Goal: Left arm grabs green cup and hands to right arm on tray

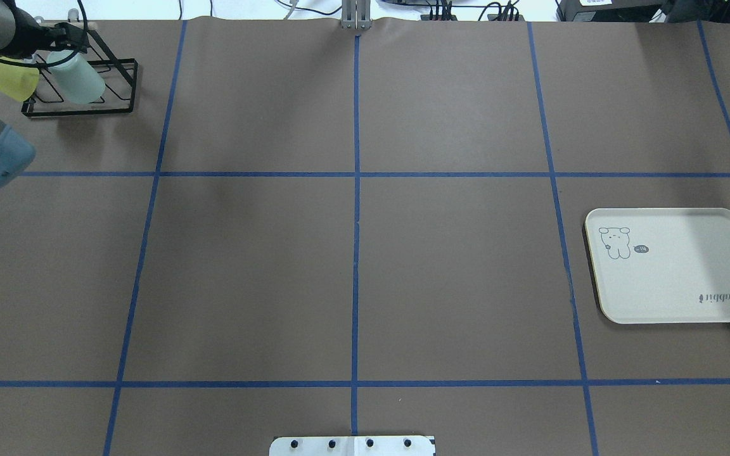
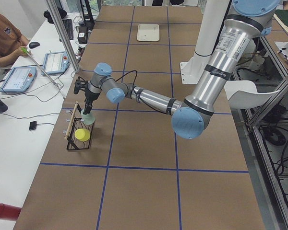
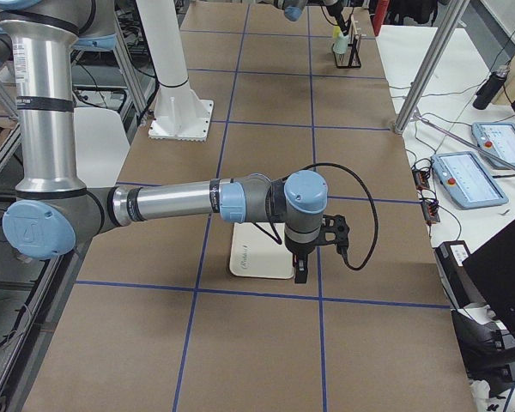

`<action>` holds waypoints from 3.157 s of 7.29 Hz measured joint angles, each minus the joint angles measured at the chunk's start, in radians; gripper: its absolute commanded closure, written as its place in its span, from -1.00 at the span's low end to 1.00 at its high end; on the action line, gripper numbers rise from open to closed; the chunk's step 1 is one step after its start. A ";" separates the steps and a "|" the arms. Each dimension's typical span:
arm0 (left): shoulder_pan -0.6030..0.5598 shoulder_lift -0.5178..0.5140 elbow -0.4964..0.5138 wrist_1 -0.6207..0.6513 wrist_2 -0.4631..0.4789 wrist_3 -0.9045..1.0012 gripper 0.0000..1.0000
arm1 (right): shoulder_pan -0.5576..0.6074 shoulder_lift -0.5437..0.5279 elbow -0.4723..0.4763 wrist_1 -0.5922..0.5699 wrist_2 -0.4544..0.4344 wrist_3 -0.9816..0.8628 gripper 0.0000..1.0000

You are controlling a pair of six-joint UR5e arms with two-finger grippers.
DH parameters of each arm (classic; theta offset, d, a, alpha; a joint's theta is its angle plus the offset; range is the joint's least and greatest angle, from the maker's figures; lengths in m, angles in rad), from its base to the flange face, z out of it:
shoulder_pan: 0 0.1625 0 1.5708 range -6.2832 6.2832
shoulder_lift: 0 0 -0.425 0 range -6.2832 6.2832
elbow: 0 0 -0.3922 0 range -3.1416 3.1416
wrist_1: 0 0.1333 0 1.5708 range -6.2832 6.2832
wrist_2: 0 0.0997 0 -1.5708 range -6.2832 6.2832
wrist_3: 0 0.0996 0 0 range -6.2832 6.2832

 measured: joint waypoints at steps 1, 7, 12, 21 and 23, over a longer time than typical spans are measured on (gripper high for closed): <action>0.005 -0.002 0.008 -0.004 0.001 -0.004 -1.00 | 0.000 0.000 0.000 0.000 0.000 0.000 -1.00; 0.027 -0.009 0.049 -0.008 0.023 -0.006 -1.00 | 0.000 0.000 0.000 0.000 0.000 0.000 -1.00; 0.028 -0.033 0.129 -0.082 0.023 -0.002 -0.58 | 0.000 0.000 0.000 0.000 0.003 0.000 -1.00; -0.039 -0.001 -0.041 -0.025 0.019 0.029 0.73 | 0.000 -0.001 0.004 0.000 0.006 0.001 -1.00; -0.080 0.012 -0.204 0.130 0.017 0.057 0.74 | -0.001 0.002 0.019 0.000 -0.001 0.000 -1.00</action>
